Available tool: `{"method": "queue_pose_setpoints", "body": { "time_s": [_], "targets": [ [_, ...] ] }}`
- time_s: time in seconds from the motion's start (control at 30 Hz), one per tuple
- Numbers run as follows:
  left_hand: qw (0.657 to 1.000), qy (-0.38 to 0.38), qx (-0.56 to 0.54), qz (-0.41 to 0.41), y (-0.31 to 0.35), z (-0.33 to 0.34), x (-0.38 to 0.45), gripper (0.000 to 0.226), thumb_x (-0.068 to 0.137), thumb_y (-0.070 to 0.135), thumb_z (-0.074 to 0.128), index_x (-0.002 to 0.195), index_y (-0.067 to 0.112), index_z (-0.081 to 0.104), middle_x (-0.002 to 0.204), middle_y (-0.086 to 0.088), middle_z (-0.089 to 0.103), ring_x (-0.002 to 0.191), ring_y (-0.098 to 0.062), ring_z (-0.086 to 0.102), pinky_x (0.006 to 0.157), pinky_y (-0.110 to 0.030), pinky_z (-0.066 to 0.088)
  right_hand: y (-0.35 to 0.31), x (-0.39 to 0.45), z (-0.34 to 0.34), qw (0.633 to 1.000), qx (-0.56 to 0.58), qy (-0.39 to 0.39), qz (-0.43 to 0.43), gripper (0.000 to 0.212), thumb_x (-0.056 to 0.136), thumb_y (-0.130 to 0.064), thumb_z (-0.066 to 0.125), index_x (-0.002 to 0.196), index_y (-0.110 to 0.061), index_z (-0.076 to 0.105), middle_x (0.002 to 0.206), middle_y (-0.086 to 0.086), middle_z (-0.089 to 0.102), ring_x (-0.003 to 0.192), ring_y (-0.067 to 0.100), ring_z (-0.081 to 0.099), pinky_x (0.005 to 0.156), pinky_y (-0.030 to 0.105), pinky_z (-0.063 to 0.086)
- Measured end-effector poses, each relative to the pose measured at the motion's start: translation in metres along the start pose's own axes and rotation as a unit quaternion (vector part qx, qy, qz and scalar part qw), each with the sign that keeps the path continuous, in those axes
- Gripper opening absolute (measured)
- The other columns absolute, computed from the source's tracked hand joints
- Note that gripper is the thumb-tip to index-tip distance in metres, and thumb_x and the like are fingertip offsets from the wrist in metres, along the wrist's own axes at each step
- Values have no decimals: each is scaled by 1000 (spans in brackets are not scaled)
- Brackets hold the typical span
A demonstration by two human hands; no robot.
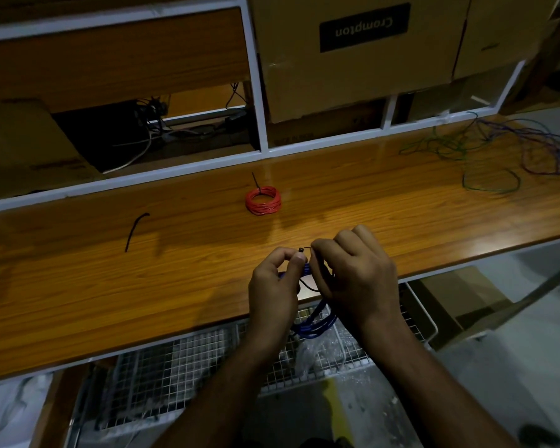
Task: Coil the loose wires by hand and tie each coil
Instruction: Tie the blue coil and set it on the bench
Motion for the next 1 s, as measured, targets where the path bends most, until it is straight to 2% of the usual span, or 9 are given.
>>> {"method": "queue_pose_setpoints", "body": {
  "time_s": [0.1, 0.17, 0.47, 0.53, 0.6, 0.7, 0.8, 0.9, 1.0],
  "targets": [
    [1000, -9, -14, -7, 2, 2, 0, 18, 99, 23, 56, 85, 18, 65, 47, 16, 50, 42, 1, 44, 45, -16, 29, -1, 1, 3, 1000, -2, -10, -6, 20, 93, -24, 60, 81, -11, 68, 73, 4, 53, 73, 22, 48, 47, 32, 35],
    [1000, -9, -16, -7, 2, 2, 0, 18, 99, 24, 56, 84, 19, 65, 48, 16, 52, 43, 1, 45, 47, -20, 29, -1, 1, 4, 1000, -2, -13, -6, 21, 92, -25, 59, 80, -11, 68, 73, 4, 53, 73, 22, 48, 47, 31, 34],
    [999, -18, 7, 26, 4, 5, 2, 20, 100, 29, 55, 83, 26, 65, 47, 13, 48, 43, -7, 34, 47, -24, 27, 0, -1, 11, 1000, -12, -20, -9, 14, 90, -22, 66, 83, -12, 69, 74, 3, 54, 74, 21, 47, 48, 29, 33],
    [999, -19, 12, 31, 6, 4, 2, 19, 100, 29, 55, 83, 26, 65, 48, 14, 50, 42, -4, 36, 46, -19, 27, 3, 0, 15, 999, 14, -37, 9, 15, 90, -26, 64, 86, -14, 72, 73, 1, 55, 73, 20, 49, 47, 29, 36],
    [999, -8, 19, 28, 3, 1, 4, 18, 100, 29, 55, 85, 26, 65, 51, 16, 52, 43, -3, 39, 46, -17, 28, 12, 2, 18, 990, 96, -70, 78, 18, 90, -33, 65, 95, -19, 76, 72, -6, 60, 72, 11, 52, 53, 24, 37],
    [1000, 7, 19, 22, -1, -3, 7, 17, 99, 31, 57, 85, 26, 67, 55, 16, 54, 46, -1, 42, 49, -20, 30, 27, 0, 22, 937, 246, -120, 215, 18, 87, -37, 74, 101, -26, 75, 71, -15, 65, 66, 1, 58, 55, 11, 41],
    [1000, 2, 10, 13, -5, -2, 8, 18, 99, 31, 57, 84, 29, 67, 51, 15, 53, 44, -2, 40, 48, -21, 29, 31, -4, 29, 864, 378, -150, 296, 13, 81, -29, 80, 90, -21, 75, 73, -5, 72, 71, 6, 68, 63, 25, 57],
    [1000, -1, 1, 11, -10, -3, 8, 17, 98, 36, 58, 86, 31, 68, 57, 3, 59, 46, -9, 38, 49, -29, 31, 36, -7, 31, 774, 499, -150, 360, 15, 81, -18, 79, 91, -10, 73, 75, 11, 73, 66, 19, 68, 61, 33, 56],
    [1000, 1, 1, 19, -10, -5, 9, 16, 98, 33, 58, 87, 28, 69, 54, 11, 56, 45, -4, 37, 48, -24, 29, 36, -8, 32, 744, 523, -171, 377, 19, 77, -18, 79, 89, -6, 72, 74, 13, 73, 64, 20, 67, 59, 29, 54]
  ]
}}
Point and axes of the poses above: each hand's wrist, its own x-axis towards the middle knuckle, its own z-axis out of the palm, y = z × x, the point moved 7 cm from there along x, towards the middle knuckle
